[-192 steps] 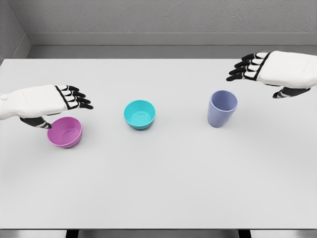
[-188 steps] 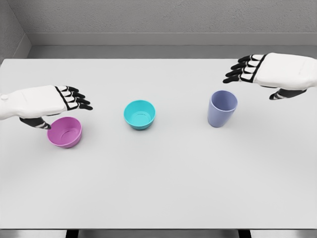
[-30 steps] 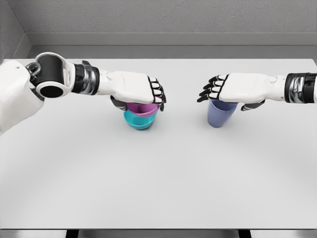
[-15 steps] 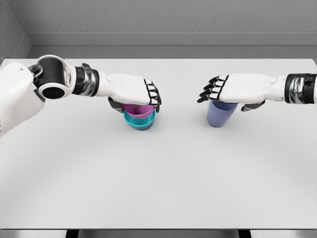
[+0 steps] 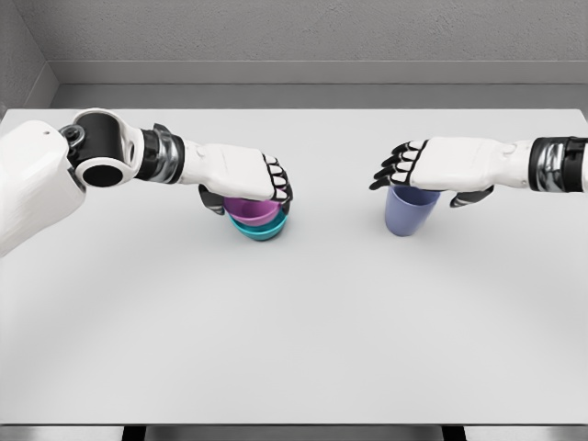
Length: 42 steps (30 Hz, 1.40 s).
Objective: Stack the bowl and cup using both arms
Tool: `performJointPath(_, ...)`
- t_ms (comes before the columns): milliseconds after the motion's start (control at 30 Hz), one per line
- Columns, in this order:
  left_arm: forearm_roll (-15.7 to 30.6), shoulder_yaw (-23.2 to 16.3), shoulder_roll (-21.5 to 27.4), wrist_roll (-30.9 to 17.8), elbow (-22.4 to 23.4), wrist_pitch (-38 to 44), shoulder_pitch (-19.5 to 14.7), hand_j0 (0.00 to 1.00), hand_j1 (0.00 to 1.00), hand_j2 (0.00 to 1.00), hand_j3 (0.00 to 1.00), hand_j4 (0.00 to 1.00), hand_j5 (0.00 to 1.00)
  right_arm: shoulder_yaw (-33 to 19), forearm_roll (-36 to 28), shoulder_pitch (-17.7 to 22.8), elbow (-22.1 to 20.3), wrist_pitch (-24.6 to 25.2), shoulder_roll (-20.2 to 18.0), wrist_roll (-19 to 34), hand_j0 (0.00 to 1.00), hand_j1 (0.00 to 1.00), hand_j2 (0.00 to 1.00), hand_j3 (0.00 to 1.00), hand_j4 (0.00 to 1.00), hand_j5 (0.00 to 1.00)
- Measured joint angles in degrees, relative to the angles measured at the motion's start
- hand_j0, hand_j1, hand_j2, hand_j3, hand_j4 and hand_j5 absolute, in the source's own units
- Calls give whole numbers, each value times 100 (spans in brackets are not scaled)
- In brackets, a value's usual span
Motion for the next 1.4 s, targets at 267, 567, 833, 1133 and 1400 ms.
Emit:
performJointPath(267, 8, -46, -8, 1, 8, 2, 0, 78, 78, 78, 78, 78, 78, 19, 7, 9, 68, 0, 81, 0, 100, 100, 100, 100, 100, 100)
performJointPath(567, 14, -53, -8, 26, 9, 1, 0, 96, 96, 96, 96, 96, 96, 30, 86, 9, 148, 0, 130, 0, 100, 100, 100, 100, 100, 100)
performJointPath(833, 61, -46, -37, -4, 13, 2, -9, 100, 100, 100, 100, 100, 100, 109, 134, 9, 209, 0, 200, 0, 100, 100, 100, 100, 100, 100)
performJointPath(1133, 272, -34, 96, -5, -3, 7, -413, 100, 100, 100, 100, 100, 100, 118, 208, 9, 275, 0, 277, 0, 100, 100, 100, 100, 100, 100)
performJointPath(1400, 1429, 409, 1710, -2, -53, 21, -321, 100, 100, 100, 100, 100, 100, 118, 224, 9, 363, 0, 328, 0, 100, 100, 100, 100, 100, 100)
